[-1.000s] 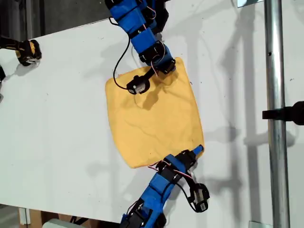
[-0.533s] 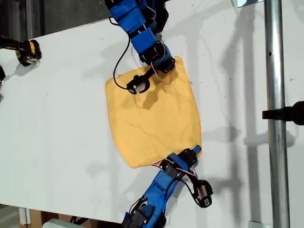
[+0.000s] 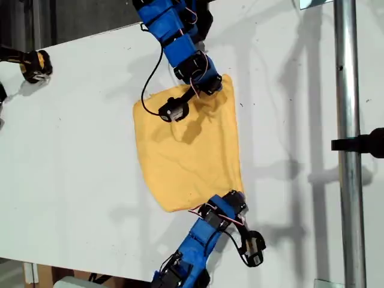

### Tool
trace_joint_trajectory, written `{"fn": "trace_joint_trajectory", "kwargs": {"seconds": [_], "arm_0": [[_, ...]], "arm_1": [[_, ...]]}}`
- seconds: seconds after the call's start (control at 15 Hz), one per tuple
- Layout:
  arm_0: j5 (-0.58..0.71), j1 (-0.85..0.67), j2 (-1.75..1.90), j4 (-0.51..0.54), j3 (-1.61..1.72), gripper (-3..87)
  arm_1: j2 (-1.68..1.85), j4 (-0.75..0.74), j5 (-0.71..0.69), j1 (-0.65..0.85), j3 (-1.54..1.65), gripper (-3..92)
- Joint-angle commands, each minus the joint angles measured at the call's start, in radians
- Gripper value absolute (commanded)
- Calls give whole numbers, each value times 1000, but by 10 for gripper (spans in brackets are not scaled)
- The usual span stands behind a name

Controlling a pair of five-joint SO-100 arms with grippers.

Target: Grasp corners of a towel and fold twice.

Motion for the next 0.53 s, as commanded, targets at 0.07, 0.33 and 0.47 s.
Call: {"fn": "trace_joint_trajectory", "kwargs": {"seconds": [0.07,0.33,0.47], "arm_0": [[64,-2,227,26,2,-11],[160,55,394,48,6,-11],[144,83,425,66,14,-11]], "arm_1": [[40,109,-15,-49,-250,-1],[-6,212,-31,-135,-489,-1],[-43,242,-25,-192,-575,-1]]}}
